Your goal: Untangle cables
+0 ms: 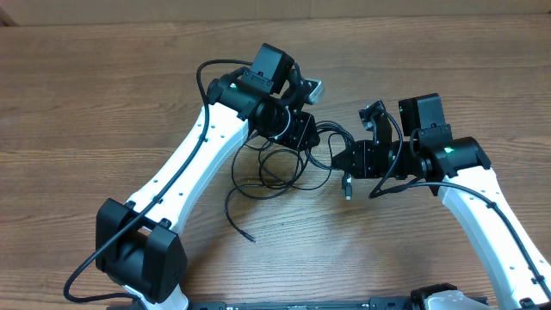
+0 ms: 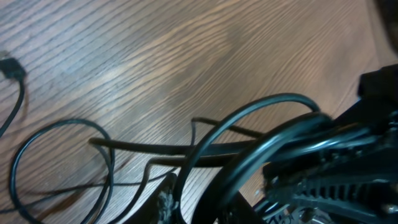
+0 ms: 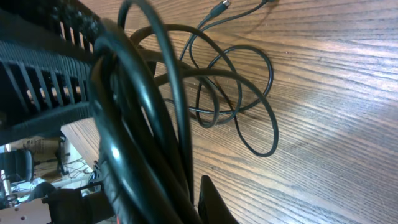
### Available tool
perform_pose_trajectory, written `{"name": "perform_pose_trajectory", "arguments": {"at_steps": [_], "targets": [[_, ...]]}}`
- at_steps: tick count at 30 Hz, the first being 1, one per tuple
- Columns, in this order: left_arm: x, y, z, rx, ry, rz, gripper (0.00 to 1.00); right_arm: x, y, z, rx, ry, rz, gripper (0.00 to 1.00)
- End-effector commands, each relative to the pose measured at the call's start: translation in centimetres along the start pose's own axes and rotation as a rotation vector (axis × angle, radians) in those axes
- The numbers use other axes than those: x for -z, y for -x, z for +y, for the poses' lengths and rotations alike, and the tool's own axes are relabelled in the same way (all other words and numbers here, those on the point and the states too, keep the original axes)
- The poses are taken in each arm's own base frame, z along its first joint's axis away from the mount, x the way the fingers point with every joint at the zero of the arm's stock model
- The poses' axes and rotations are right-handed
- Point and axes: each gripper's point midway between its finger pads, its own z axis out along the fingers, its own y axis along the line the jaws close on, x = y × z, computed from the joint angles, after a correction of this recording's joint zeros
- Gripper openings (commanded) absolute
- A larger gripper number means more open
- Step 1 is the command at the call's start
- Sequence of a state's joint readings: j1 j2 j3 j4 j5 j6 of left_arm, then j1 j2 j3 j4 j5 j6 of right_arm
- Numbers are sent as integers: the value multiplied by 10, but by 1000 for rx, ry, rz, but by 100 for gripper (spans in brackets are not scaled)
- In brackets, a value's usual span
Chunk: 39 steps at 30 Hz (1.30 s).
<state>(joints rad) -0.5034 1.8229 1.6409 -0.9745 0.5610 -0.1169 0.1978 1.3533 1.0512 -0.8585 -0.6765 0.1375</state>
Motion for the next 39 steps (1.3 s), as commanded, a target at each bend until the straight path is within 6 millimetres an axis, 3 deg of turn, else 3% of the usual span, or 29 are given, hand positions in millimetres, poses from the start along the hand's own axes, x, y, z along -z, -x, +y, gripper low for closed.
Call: {"name": "perform_pose_trajectory", "arguments": {"at_steps": [1,4,6,12,17,21,25,33,39], "targets": [[2,9,-12,-30,-61,-24,17,3,1,8,8,37,6,4],[2,11,-13,-64,-63,-33,5,3,-1,8,3,36,12,6],[5,11,-11,-78,-59,-37,4,3,-1,4,0,13,10,20],[24,11,-4,-103,-37,-60,4,4,0,-11,-7,-73,1,21],[55,6,16,-137,93,-88,4,8,6,-24,-2,-169,-22,21],[65,-4,8,-229,97,-71,4,15,17,-16,24,-162,-51,21],[70,-14,-6,-308,50,-53,4,19,23,-9,49,-148,-68,28],[70,-18,-7,-333,50,-38,4,19,11,45,246,169,-17,38],[66,-22,-18,-344,12,-25,4,20,11,51,263,200,-20,39]]}}
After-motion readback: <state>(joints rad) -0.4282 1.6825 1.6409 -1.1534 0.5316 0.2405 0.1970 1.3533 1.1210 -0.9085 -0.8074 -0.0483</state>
